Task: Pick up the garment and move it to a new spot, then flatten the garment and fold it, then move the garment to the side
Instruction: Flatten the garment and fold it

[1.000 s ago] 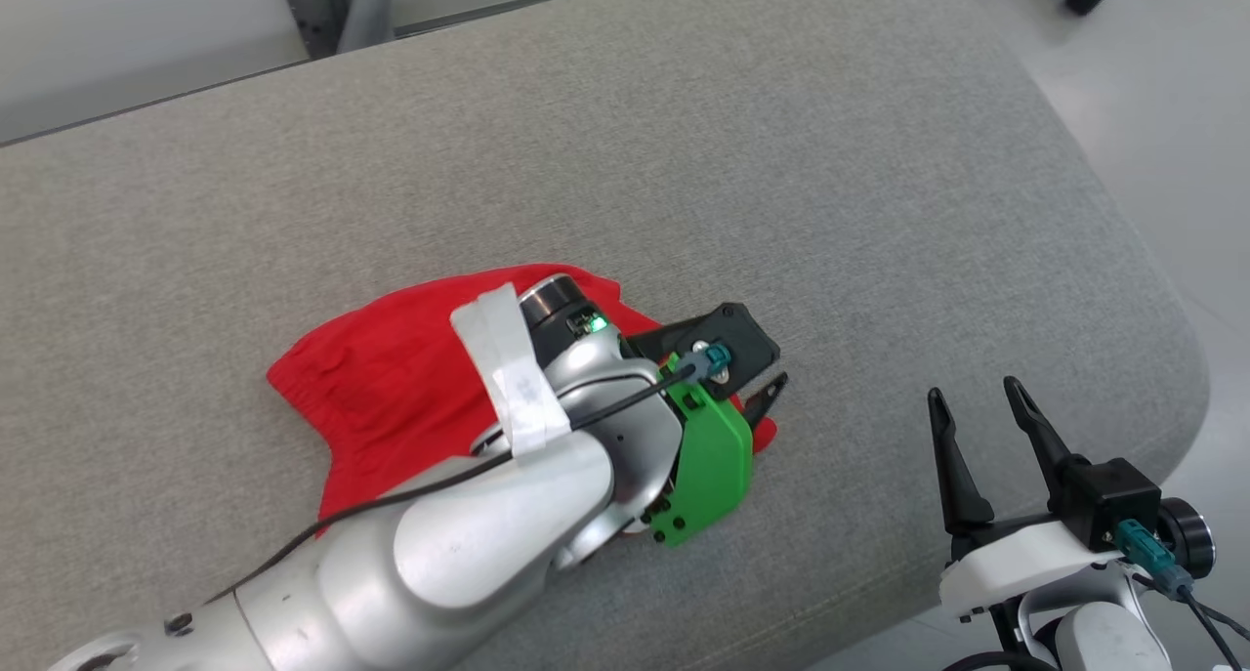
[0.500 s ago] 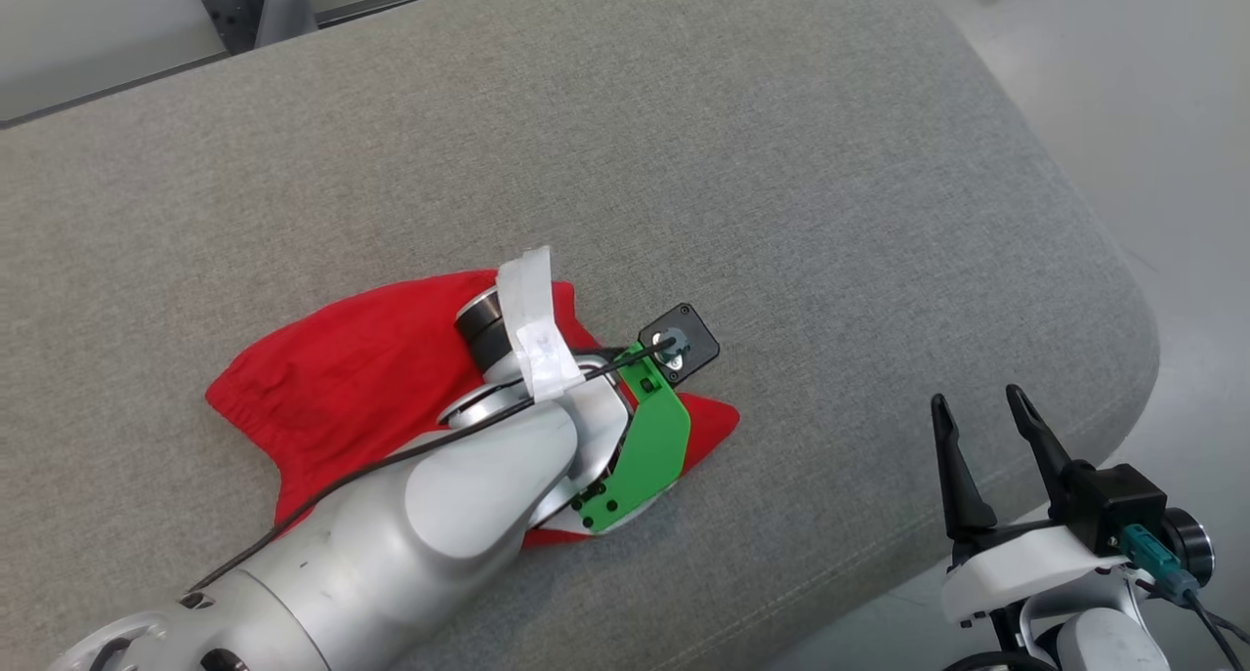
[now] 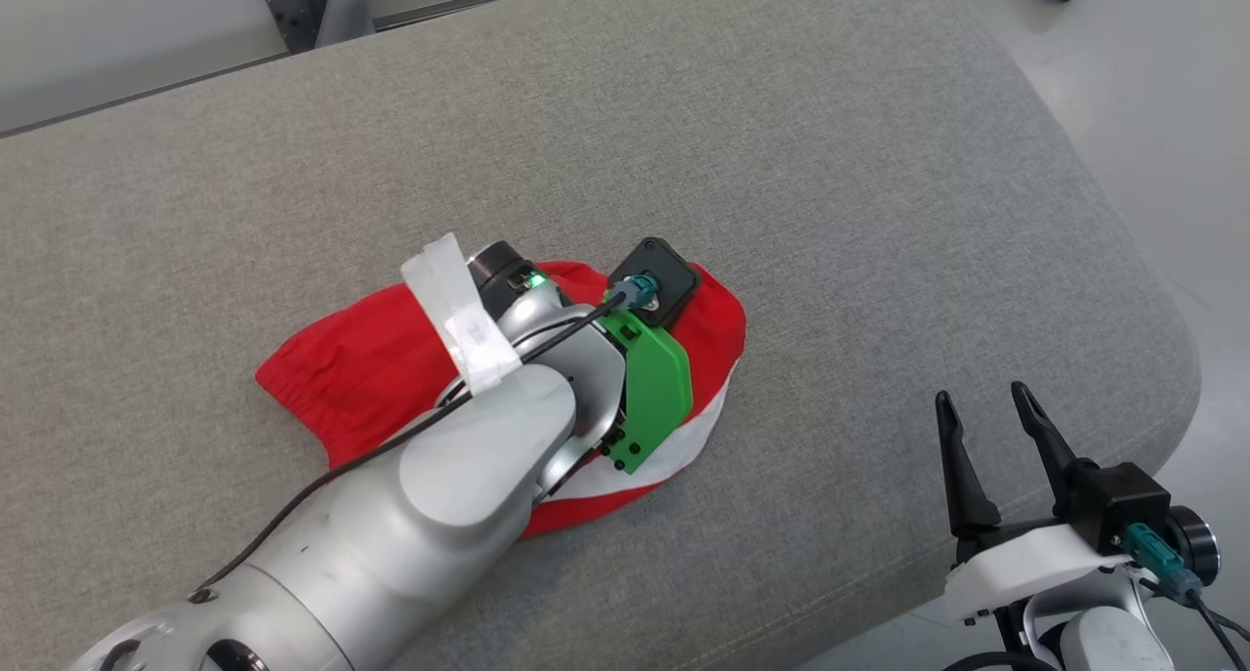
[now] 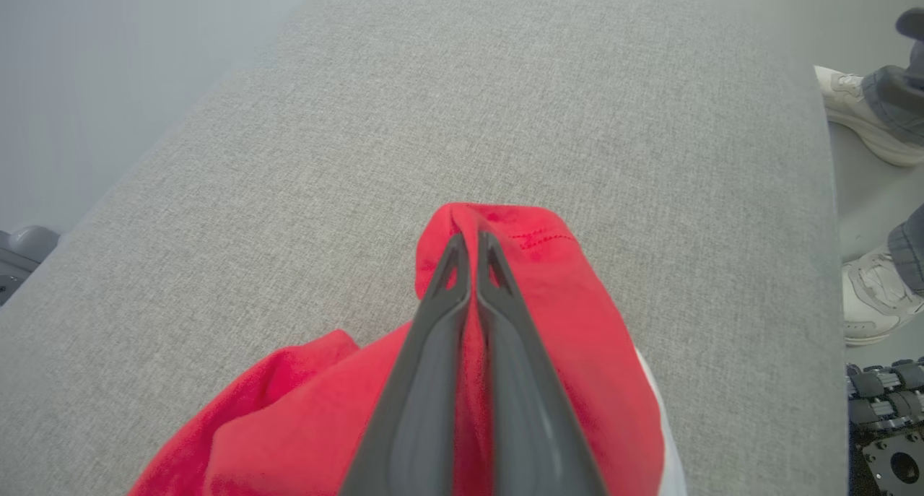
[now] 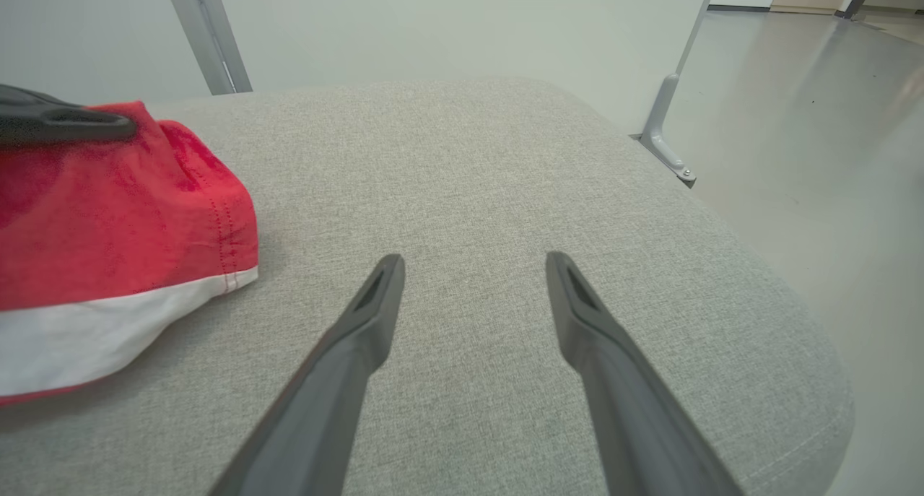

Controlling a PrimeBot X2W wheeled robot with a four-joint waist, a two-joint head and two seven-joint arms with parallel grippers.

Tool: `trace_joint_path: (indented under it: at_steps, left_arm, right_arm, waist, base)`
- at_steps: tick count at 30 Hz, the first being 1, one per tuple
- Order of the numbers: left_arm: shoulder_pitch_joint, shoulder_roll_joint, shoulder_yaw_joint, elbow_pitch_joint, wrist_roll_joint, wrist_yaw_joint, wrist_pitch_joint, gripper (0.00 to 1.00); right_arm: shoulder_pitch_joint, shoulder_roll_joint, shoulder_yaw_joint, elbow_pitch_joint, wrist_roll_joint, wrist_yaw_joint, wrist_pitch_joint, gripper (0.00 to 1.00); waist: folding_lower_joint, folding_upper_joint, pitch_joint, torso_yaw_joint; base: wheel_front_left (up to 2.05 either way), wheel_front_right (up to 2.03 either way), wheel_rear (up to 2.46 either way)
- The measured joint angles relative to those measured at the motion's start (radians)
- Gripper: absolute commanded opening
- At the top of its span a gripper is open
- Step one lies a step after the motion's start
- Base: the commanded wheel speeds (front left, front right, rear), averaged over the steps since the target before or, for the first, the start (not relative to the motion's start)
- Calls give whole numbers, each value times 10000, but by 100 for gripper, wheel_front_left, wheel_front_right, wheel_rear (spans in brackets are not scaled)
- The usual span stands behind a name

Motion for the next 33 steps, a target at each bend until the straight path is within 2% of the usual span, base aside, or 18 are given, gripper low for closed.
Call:
trace_joint_path:
  at_steps: [6,13,15,16,17,20,24,27,29,33]
  left_arm:
    - [-105,13,150,1223,443,585,-1220,0]
    - [-199,-48,-305,3051,1168,1064,-2447,0]
    - [-198,-174,-257,3319,1154,1172,-2865,38]
    - [-198,-245,-198,3450,1124,1198,-3024,85]
    - [-189,-313,-81,3499,1012,1225,-3210,100]
    - [-176,-430,529,3333,351,1264,-3753,100]
    - [35,-541,1478,2240,-639,1229,-4222,100]
    - [325,-449,2201,1076,-920,1584,-4349,100]
    - [728,-58,2598,92,-945,1887,-4385,100]
    - [2199,1323,3304,-2117,-654,2669,-4395,100]
  right_arm:
    - [-34,0,12,-4,-8,0,0,100]
    - [-126,0,-46,-6,8,0,0,100]
    - [-144,2,-84,-4,8,0,0,100]
    - [-143,4,-104,-2,8,0,0,100]
    - [-142,0,-148,2,8,0,0,100]
    - [-120,0,-249,-8,-67,0,0,100]
    - [32,10,-378,-198,-199,0,0,100]
    - [98,-50,-604,-527,-251,0,-2,100]
    - [242,-123,-669,-706,-284,0,0,100]
    - [379,-355,-855,-1120,-357,0,0,100]
  waist:
    - [0,0,142,35]
    - [0,0,373,-48]
    - [0,1,388,-34]
    - [0,1,386,-17]
    - [0,0,380,9]
    - [0,0,321,127]
    - [0,0,134,330]
    - [0,0,-54,532]
    - [0,0,-199,687]
    - [0,0,-523,1040]
  base:
    - [0,0,0]
    - [0,0,0]
    - [0,0,0]
    - [0,0,0]
    - [0,0,0]
    - [0,0,0]
    - [0,0,0]
    - [0,0,0]
    - [0,0,0]
    - [0,0,0]
